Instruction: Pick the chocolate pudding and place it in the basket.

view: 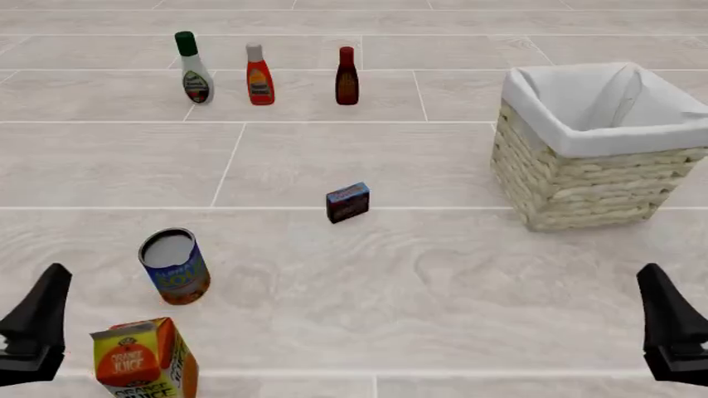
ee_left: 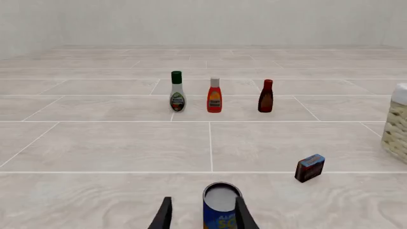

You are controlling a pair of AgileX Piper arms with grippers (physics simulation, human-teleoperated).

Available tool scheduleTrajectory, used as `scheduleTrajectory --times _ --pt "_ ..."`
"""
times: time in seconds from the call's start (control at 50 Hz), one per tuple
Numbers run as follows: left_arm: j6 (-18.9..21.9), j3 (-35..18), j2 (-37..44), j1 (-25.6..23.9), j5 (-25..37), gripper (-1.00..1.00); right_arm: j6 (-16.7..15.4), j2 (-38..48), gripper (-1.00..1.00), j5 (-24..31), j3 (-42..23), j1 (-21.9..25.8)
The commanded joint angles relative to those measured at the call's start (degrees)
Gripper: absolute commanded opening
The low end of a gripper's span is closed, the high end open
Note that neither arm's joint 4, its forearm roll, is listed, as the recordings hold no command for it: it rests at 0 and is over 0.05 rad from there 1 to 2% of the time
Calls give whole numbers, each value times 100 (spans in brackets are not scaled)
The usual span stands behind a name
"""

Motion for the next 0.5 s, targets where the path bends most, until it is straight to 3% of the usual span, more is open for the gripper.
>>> scheduleTrajectory --times 0.02,0.5 --pt "0 -16 28 0 -7 100 -6 5 100 24 -51 9" --pt "0 -16 28 0 -7 100 -205 283 100 45 -271 392"
